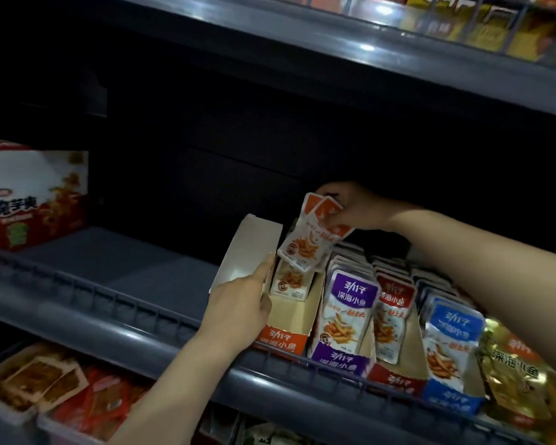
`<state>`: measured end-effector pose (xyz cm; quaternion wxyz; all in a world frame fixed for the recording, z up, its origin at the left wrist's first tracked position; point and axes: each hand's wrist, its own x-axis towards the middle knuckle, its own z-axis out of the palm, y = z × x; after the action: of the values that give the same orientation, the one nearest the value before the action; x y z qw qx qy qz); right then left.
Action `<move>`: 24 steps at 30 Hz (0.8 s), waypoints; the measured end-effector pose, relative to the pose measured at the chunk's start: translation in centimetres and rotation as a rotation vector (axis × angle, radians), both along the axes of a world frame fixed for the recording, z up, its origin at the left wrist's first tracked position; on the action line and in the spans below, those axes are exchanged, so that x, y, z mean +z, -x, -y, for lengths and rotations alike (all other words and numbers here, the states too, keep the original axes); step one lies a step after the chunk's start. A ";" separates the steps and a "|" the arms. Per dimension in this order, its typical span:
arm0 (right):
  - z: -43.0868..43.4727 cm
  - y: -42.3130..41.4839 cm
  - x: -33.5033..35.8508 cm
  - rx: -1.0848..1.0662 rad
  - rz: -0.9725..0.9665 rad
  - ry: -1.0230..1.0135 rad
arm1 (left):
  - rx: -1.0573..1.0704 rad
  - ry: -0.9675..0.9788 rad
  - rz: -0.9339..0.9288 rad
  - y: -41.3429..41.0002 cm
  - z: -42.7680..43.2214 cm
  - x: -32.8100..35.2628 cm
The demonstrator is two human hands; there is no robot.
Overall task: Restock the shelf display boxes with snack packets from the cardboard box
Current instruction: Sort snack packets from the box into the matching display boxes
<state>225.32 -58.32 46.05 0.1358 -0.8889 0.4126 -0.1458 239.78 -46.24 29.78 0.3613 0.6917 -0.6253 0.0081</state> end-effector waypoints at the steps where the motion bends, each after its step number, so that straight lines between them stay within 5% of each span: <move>1: -0.1 -0.3 -0.1 0.004 -0.045 0.007 | 0.001 -0.002 0.010 0.1 0.0 0.1; 5: -0.1 -1.7 -1.6 0.040 -0.211 -0.005 | -0.011 -0.006 0.062 0.5 -0.2 0.5; 10: 0.3 -1.5 -4.1 0.012 -0.040 0.050 | -0.065 -0.034 0.011 0.1 0.1 0.2; 15: 1.0 -0.9 -6.6 -0.114 -0.065 0.129 | -0.071 -0.028 0.042 0.3 -0.6 0.2; 24: 1.0 -1.0 -6.7 -0.085 0.027 -0.013 | -0.046 -0.022 0.087 0.5 -0.9 0.3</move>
<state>226.33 -59.29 39.37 0.1408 -0.8677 0.4489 -0.1606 239.30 -45.39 30.04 0.3264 0.6799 -0.6562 0.0229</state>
